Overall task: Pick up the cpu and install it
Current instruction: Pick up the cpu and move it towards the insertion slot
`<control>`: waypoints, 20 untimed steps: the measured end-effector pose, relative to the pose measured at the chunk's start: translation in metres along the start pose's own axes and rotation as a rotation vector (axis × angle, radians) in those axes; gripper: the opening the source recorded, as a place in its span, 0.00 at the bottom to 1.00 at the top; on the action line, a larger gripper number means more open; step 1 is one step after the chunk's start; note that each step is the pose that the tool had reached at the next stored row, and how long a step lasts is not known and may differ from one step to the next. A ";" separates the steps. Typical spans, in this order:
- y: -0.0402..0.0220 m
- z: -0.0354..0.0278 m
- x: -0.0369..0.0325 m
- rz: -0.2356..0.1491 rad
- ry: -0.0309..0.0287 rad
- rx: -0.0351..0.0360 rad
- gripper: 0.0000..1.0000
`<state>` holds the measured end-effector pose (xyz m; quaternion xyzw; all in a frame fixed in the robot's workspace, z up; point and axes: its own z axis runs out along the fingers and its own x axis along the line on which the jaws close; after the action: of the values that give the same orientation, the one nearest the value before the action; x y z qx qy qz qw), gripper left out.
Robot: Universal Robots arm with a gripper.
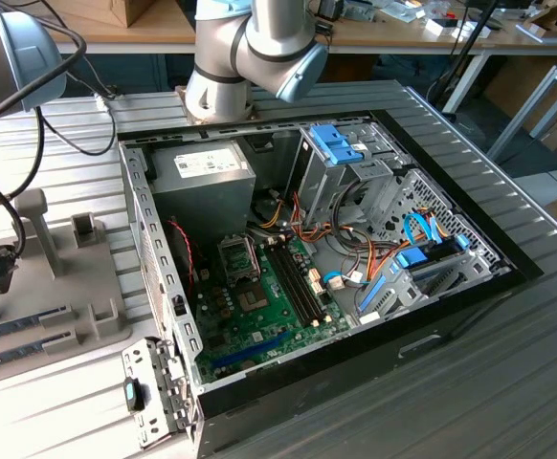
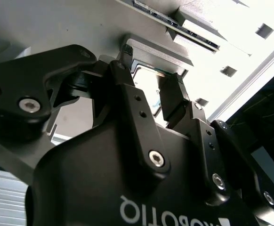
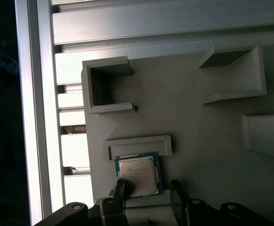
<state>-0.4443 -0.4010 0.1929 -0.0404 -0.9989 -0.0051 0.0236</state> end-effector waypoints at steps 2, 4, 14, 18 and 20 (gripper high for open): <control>0.0000 -0.0002 0.0000 0.000 0.0000 0.0000 0.49; 0.0001 -0.0009 0.0000 0.000 -0.0004 -0.0004 0.49; 0.0001 -0.0095 0.0005 0.000 0.0003 -0.0048 0.49; 0.0001 -0.0097 0.0004 0.000 0.0004 -0.0048 0.49; 0.0002 -0.0092 -0.0002 0.000 0.0003 -0.0048 0.49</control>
<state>-0.4436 -0.4010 0.2021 -0.0403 -0.9989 -0.0076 0.0236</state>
